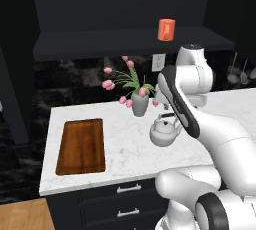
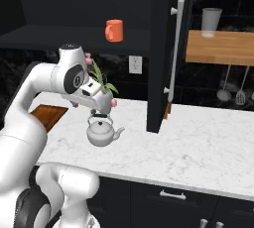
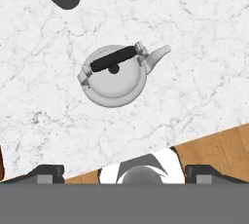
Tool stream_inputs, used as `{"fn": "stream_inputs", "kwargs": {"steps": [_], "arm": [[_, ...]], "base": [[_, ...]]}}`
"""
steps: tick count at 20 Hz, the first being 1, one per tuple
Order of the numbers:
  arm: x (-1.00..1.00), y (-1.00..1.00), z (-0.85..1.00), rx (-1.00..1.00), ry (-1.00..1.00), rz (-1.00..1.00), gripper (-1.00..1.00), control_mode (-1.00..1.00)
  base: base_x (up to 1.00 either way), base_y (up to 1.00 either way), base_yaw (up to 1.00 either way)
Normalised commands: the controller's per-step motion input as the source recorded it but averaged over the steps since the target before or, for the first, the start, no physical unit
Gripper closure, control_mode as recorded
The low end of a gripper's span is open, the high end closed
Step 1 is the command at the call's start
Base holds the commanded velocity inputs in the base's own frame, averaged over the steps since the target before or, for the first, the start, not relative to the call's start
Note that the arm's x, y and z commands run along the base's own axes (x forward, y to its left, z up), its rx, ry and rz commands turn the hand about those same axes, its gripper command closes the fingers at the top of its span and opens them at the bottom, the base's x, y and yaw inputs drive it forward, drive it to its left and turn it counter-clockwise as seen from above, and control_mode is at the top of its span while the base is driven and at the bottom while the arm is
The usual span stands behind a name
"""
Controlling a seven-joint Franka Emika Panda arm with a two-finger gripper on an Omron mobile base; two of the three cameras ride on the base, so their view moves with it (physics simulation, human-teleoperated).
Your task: Pick the kettle from the counter and place it on the tray. Then pick the mug from the cabinet and place it on the tray. Then close the cabinet doors.
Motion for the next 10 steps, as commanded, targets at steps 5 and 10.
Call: {"fn": "stream_inputs", "kwargs": {"steps": [5,10], "arm": [[0.29,-0.02,-0.24,0.19,0.03,-0.18,-1.0,-1.0],[0.34,-0.06,-0.22,0.22,0.0,-0.03,-1.0,-1.0]], "base": [[0.0,0.0,0.0],[0.0,0.0,0.0]]}}
